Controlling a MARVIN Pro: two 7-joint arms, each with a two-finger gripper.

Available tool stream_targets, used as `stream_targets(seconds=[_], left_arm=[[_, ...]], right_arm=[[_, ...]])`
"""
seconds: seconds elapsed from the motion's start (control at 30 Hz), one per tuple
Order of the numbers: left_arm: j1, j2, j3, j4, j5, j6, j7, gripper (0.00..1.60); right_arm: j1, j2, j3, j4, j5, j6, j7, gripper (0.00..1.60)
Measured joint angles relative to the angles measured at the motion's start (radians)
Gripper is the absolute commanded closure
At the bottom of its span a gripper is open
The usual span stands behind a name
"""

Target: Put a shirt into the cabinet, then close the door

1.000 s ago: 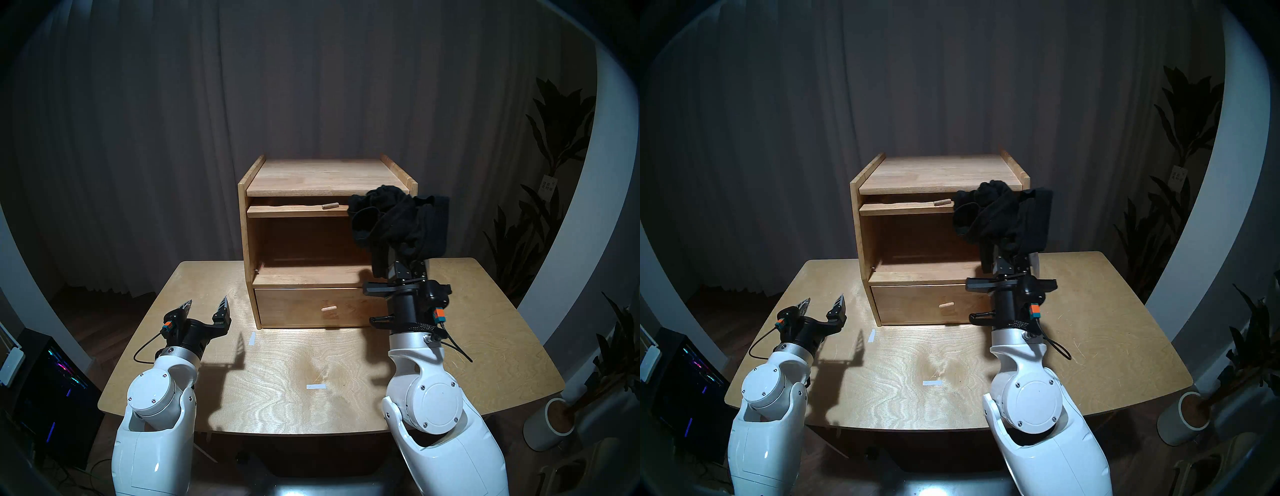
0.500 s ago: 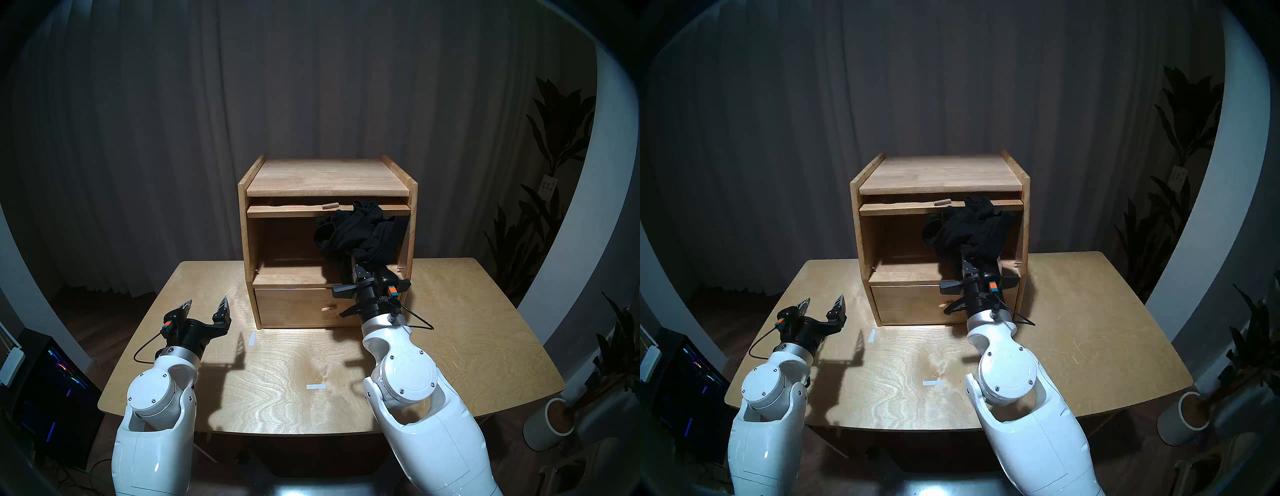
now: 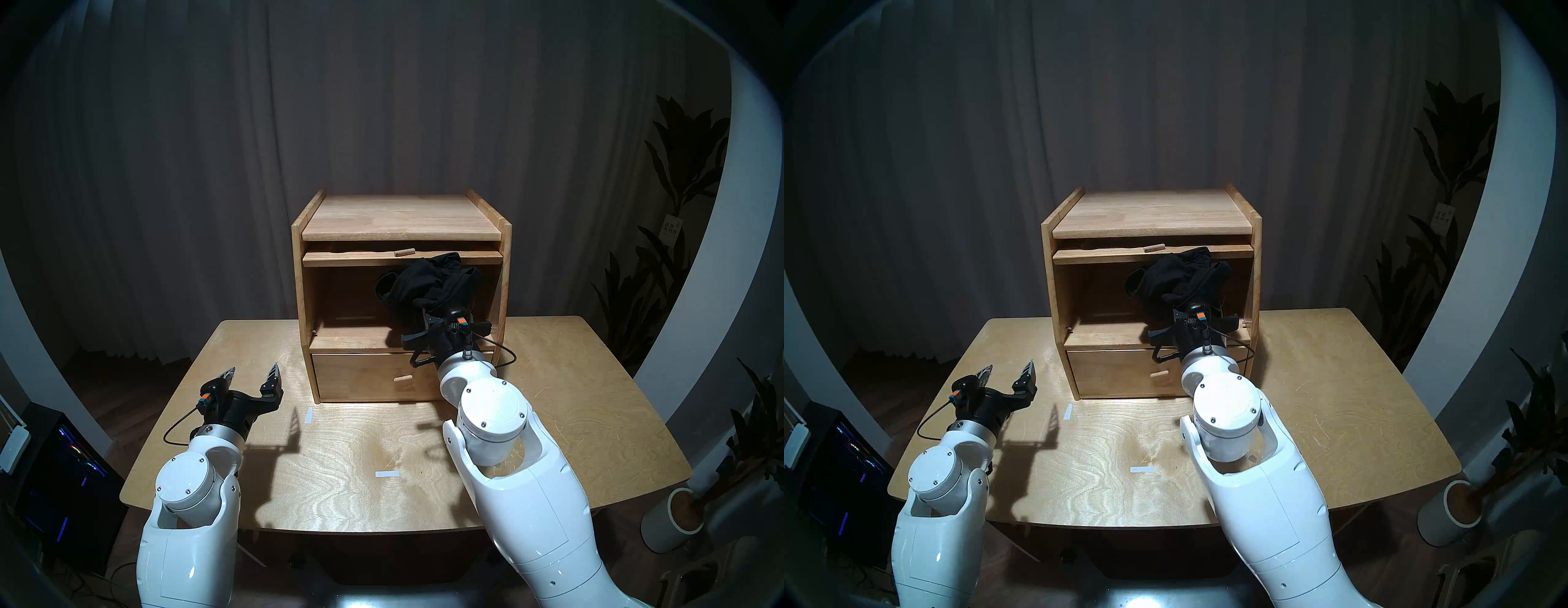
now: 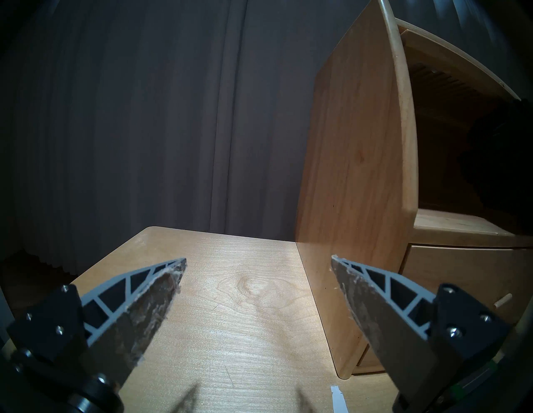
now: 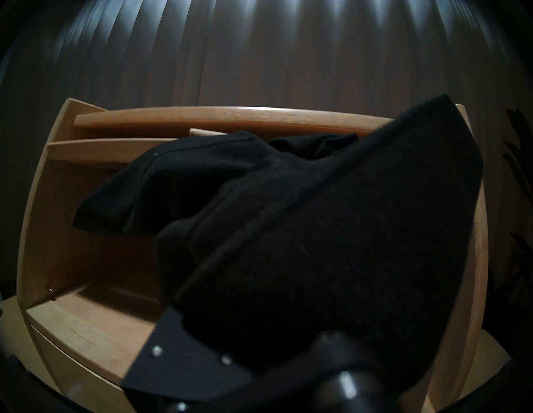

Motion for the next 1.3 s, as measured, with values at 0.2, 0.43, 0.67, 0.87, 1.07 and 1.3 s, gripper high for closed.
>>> stream_targets(seconds=[0.2,0.43,0.67,0.87,1.07,1.3], left_arm=[[0.0,0.0,0.0,-0.003,0.0,0.0,0.0,0.0],[0.001,0.0,0.0,-0.004,0.0,0.0,0.0,0.0],[0.001,0.0,0.0,-0.004,0.0,0.0,0.0,0.0],[0.001,0.0,0.0,-0.005,0.0,0.0,0.0,0.0],[0.001,0.0,0.0,-0.006,0.0,0.0,0.0,0.0],[0.001,0.0,0.0,-0.006,0.0,0.0,0.0,0.0]], right_arm=[[0.064,-0.004,0.032,0.053,-0.041,0.095,0.075,1.6],[0.13,-0.01,0.045,0.135,-0.031,0.03,0.142,1.6],[0.143,-0.029,0.048,0.164,0.002,-0.066,0.137,1.6],[0.141,-0.046,0.043,0.218,-0.028,-0.157,0.04,1.6],[0.164,-0.046,0.042,0.309,-0.042,-0.242,0.003,1.6],[0.228,-0.057,0.064,0.446,-0.006,-0.361,0.001,1.6]])
